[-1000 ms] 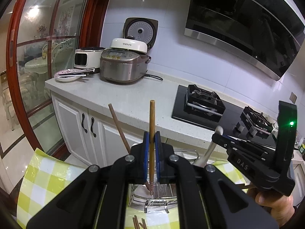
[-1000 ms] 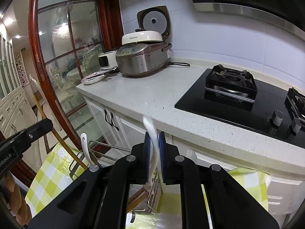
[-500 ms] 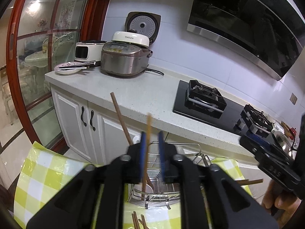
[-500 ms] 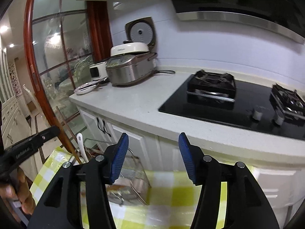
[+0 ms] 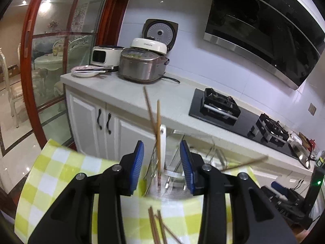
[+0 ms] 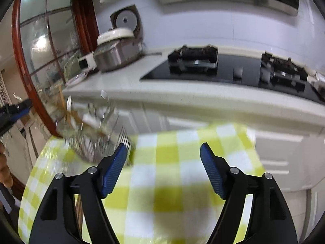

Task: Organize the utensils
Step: 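Move both tools back down to the remaining chopsticks on the table, then grasp a brown chopstick with the left tool while the right tool grasps another, then lift both held chopsticks up toward the wire rack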

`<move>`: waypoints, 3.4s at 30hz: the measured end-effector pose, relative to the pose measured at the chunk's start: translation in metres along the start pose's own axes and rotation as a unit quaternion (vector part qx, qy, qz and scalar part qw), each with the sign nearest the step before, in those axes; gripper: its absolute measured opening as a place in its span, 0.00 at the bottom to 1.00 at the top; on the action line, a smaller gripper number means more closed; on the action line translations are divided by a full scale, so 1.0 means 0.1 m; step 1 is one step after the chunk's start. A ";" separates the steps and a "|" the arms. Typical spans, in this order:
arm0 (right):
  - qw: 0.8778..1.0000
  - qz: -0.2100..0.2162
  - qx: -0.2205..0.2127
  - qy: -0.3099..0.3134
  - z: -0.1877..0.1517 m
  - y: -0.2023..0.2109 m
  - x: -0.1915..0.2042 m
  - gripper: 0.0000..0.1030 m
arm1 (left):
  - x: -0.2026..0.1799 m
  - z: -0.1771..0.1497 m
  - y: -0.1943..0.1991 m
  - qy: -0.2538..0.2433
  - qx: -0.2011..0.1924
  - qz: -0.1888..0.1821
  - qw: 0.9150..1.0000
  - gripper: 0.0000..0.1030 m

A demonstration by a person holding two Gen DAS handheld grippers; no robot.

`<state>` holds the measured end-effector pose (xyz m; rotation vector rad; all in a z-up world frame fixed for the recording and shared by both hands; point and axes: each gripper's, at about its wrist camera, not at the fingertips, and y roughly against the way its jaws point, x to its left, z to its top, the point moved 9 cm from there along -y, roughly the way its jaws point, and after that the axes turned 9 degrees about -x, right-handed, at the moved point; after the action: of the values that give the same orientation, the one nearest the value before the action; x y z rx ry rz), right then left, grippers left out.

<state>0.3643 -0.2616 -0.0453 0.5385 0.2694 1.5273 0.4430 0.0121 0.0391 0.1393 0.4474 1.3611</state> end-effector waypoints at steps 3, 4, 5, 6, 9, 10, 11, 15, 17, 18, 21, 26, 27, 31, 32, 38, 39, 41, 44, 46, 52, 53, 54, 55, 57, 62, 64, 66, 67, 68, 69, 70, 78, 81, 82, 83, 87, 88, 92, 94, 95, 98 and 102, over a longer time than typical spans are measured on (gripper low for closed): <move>0.999 0.020 0.030 0.018 -0.33 0.00 0.21 0.71 | 0.09 -0.26 0.18 0.007 0.012 0.007 1.000 0.35; 0.998 0.032 0.043 0.026 -0.45 -0.01 0.31 0.71 | 0.14 -0.38 0.23 0.009 0.021 0.012 1.000 0.35; 0.997 0.038 0.053 0.034 -0.54 -0.03 0.39 0.71 | 0.18 -0.48 0.27 0.010 0.027 0.016 0.999 0.35; 0.996 0.044 0.062 0.042 -0.63 -0.04 0.48 0.71 | 0.23 -0.61 0.31 0.013 0.036 0.022 0.999 0.35; 0.991 0.070 0.088 0.073 -0.91 -0.09 0.80 0.71 | 0.41 -0.98 0.42 0.030 0.062 0.035 0.997 0.35; 0.989 0.073 0.095 0.085 -1.00 -0.11 0.89 0.71 | 0.48 -1.12 0.47 0.036 0.073 0.038 0.996 0.35; 0.988 0.075 0.099 0.092 -1.05 -0.13 0.95 0.71 | 0.53 -1.21 0.50 0.039 0.079 0.040 0.995 0.35; 0.982 0.085 0.119 0.122 -1.22 -0.24 1.17 0.71 | 0.79 -1.53 0.66 0.057 0.099 0.058 0.992 0.35; 0.978 0.080 0.129 0.142 -1.28 -0.34 1.24 0.71 | 0.91 -1.63 0.72 0.065 0.106 0.068 0.990 0.35; 0.977 0.081 0.133 0.147 -1.30 -0.37 1.29 0.71 | 0.95 -1.67 0.73 0.068 0.109 0.069 0.989 0.35; 0.972 0.080 0.150 0.164 -1.41 -0.48 1.38 0.66 | 1.00 -1.71 0.74 0.070 0.113 0.070 0.989 0.35; 0.967 0.078 0.169 0.176 -1.52 -0.65 1.47 0.59 | 0.94 -1.75 0.68 0.065 0.121 0.061 0.989 0.35; 0.967 0.079 0.167 0.175 -1.51 -0.66 1.48 0.58 | 0.93 -1.76 0.66 0.066 0.123 0.059 0.988 0.35; 0.966 0.092 0.169 0.173 -1.50 -0.70 1.55 0.39 | 0.87 -1.79 0.54 0.062 0.132 0.053 0.988 0.35; 0.966 0.094 0.167 0.173 -1.49 -0.69 1.55 0.34 | 0.85 -1.81 0.51 0.060 0.137 0.050 0.987 0.34; 0.970 0.084 0.164 0.159 -1.43 -0.72 1.40 0.08 | 0.70 -1.89 0.32 0.050 0.156 0.033 0.986 0.34; 0.971 0.084 0.164 0.154 -1.43 -0.71 1.36 0.08 | 0.66 -1.90 0.28 0.047 0.159 0.030 0.986 0.34; 0.972 0.086 0.163 0.147 -1.42 -0.70 1.29 0.07 | 0.58 -1.93 0.20 0.040 0.165 0.023 0.985 0.33; 0.974 0.082 0.161 0.138 -1.42 -0.67 1.18 0.07 | 0.44 -1.96 0.04 0.023 0.177 0.015 0.984 0.29; 0.975 0.080 0.161 0.133 -1.42 -0.65 1.11 0.07 | 0.35 -1.97 -0.08 0.010 0.185 0.013 0.983 0.29; 0.977 0.077 0.159 0.122 -1.42 -0.56 0.90 0.07 | 0.30 -2.03 -0.33 -0.009 0.198 0.027 0.980 0.21; 0.977 0.077 0.159 0.120 -1.42 -0.54 0.86 0.07 | 0.30 -2.04 -0.35 -0.010 0.200 0.028 0.979 0.21; 0.977 0.077 0.160 0.120 -1.42 -0.52 0.83 0.07 | 0.30 -2.05 -0.37 -0.009 0.201 0.028 0.979 0.21; 0.977 0.077 0.160 0.119 -1.42 -0.51 0.80 0.07 | 0.29 -2.05 -0.39 -0.010 0.202 0.028 0.979 0.21; 0.977 0.077 0.160 0.115 -1.42 -0.50 0.76 0.07 | 0.28 -2.07 -0.42 -0.012 0.204 0.030 0.978 0.20; 0.978 0.080 0.159 0.109 -1.43 -0.50 0.76 0.07 | 0.24 -2.12 -0.48 -0.022 0.209 0.034 0.977 0.17; 0.978 0.080 0.159 0.107 -1.43 -0.50 0.76 0.07 | 0.23 -2.12 -0.50 -0.022 0.211 0.032 0.977 0.17; 0.978 0.079 0.159 0.105 -1.42 -0.50 0.74 0.07 | 0.22 -2.12 -0.52 -0.030 0.210 0.034 0.977 0.17; 0.979 0.078 0.160 0.104 -1.42 -0.50 0.73 0.07 | 0.21 -2.11 -0.53 -0.033 0.210 0.036 0.976 0.17; 0.979 0.077 0.160 0.103 -1.42 -0.50 0.72 0.07 | 0.21 -2.11 -0.54 -0.036 0.211 0.038 0.976 0.17; 0.979 0.076 0.160 0.103 -1.42 -0.50 0.72 0.07 | 0.20 -2.11 -0.55 -0.041 0.212 0.040 0.976 0.17; 0.979 0.075 0.161 0.102 -1.42 -0.50 0.72 0.07 | 0.19 -2.11 -0.56 -0.051 0.214 0.047 0.974 0.17; 0.978 0.065 0.169 0.103 -1.41 -0.52 0.71 0.07 | 0.05 -2.17 -0.64 -0.119 0.246 0.071 0.959 0.15; 0.978 0.061 0.172 0.106 -1.41 -0.52 0.71 0.07 | 0.02 -2.20 -0.59 -0.135 0.254 0.075 0.955 0.15; 0.977 0.060 0.172 0.107 -1.41 -0.53 0.71 0.07 | 0.02 -2.21 -0.57 -0.139 0.256 0.077 0.953 0.15; 0.977 0.060 0.172 0.107 -1.41 -0.53 0.71 0.07 | 0.02 -2.22 -0.55 -0.139 0.258 0.078 0.953 0.15; 0.977 0.055 0.172 0.113 -1.41 -0.54 0.72 0.07 | 0.02 -2.24 -0.49 -0.137 0.260 0.084 0.952 0.15; 0.977 0.054 0.172 0.116 -1.41 -0.54 0.72 0.07 | 0.01 -2.25 -0.47 -0.137 0.260 0.087 0.952 0.15; 0.976 0.053 0.173 0.121 -1.41 -0.55 0.72 0.07 | -0.03 -2.31 -0.36 -0.129 0.256 0.095 0.953 0.15; 0.976 0.052 0.172 0.126 -1.41 -0.56 0.73 0.07 | -0.07 -2.32 -0.34 -0.128 0.258 0.082 0.954 0.09; 0.976 0.052 0.171 0.127 -1.40 -0.56 0.73 0.07 | -0.06 -2.32 -0.35 -0.124 0.260 0.080 0.954 0.08; 0.976 0.058 0.172 0.120 -1.39 -0.57 0.74 0.07 | -0.01 -2.28 -0.32 -0.097 0.256 0.062 0.960 0.07; 0.978 0.060 0.162 0.115 -1.32 -0.53 0.73 0.07 | 0.07 -2.12 -0.20 -0.074 0.230 0.049 0.969 0.06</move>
<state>0.3488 -0.1655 -0.1728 0.6418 0.6831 1.6750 0.3798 -0.0192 -0.1614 0.6489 0.6323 1.3133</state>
